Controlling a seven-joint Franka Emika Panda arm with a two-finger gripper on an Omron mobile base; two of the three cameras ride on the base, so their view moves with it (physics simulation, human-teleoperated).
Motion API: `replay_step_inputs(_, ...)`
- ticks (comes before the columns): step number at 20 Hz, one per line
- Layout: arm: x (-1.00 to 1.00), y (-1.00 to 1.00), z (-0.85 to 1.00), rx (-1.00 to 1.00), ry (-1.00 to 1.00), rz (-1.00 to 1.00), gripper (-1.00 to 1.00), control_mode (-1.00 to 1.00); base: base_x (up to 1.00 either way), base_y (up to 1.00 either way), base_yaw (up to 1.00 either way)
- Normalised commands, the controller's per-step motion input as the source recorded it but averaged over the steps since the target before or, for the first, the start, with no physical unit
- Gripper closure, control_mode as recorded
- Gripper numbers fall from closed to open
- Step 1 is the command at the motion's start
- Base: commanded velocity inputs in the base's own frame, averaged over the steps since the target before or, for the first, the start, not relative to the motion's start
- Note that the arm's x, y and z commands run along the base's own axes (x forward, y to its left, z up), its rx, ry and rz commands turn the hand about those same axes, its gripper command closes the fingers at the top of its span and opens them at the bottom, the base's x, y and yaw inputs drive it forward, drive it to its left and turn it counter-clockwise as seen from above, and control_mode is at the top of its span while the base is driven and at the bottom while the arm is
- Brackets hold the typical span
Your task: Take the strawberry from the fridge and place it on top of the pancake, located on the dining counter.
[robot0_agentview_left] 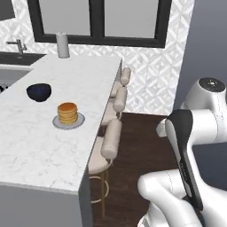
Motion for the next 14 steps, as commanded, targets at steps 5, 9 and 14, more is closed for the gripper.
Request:
replay_step_inputs(5,0.0,0.0,0.0,0.0,0.0,0.0,1.0,1.0,0.82,-0.78,0.69)
replay_step_inputs(9,0.0,0.0,0.0,0.0,0.0,0.0,1.0,1.0,0.8,-0.73,0.72)
replay_step_inputs(14,0.0,0.0,0.0,0.0,0.0,0.0,1.0,1.0,0.67,-0.67,0.77)
